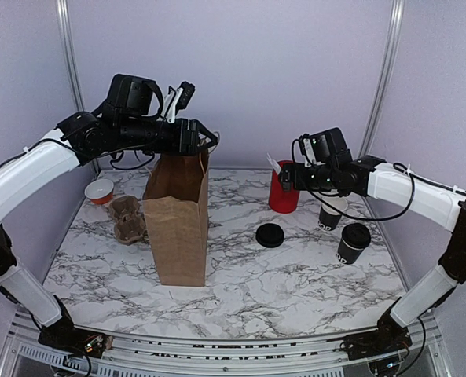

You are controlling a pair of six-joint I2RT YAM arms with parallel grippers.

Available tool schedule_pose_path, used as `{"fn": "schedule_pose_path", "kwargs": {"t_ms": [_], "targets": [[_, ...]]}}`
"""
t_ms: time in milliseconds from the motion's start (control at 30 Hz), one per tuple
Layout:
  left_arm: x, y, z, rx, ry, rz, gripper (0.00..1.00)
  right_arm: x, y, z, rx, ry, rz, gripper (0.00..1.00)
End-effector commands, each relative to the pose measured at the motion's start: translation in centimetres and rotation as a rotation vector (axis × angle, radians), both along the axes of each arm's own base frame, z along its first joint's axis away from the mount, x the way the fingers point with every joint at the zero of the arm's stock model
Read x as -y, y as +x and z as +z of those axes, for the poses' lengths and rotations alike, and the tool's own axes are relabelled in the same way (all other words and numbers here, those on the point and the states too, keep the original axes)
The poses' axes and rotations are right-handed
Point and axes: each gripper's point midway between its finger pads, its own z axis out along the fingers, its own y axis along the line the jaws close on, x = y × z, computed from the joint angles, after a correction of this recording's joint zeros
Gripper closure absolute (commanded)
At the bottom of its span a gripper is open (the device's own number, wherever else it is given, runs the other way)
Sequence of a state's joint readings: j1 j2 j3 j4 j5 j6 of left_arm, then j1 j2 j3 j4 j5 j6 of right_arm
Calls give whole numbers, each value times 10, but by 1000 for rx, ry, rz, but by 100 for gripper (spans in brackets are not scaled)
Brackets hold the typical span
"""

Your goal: Pack the takeout coffee

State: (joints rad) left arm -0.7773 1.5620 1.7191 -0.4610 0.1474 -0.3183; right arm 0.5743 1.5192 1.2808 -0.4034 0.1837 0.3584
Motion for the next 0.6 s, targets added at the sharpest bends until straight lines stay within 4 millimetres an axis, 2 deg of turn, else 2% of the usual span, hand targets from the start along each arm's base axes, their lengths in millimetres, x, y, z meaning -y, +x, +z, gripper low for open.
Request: {"fn": "schedule_pose_path", "kwargs": {"t_ms": [0,100,133,367,467,567], "targets": [[-17,-5,27,84,-9,38,31,-9,4,18,38,25,16,4],[-23,-7,35,109,-12,47,5,-9,4,17,38,21,16,3],[-25,-8,38,117,-14,53,1,-10,5,17,39,19,18,3],[-42,-12,61,158,-55,110,1,-10,7,19,52,15,20,3],[-64,-14,80,198,-93,195,1,-10,8,21,64,16,19,3],[-98,-10,97,234,-126,352,1,-9,8,24,83,19,17,3]]}}
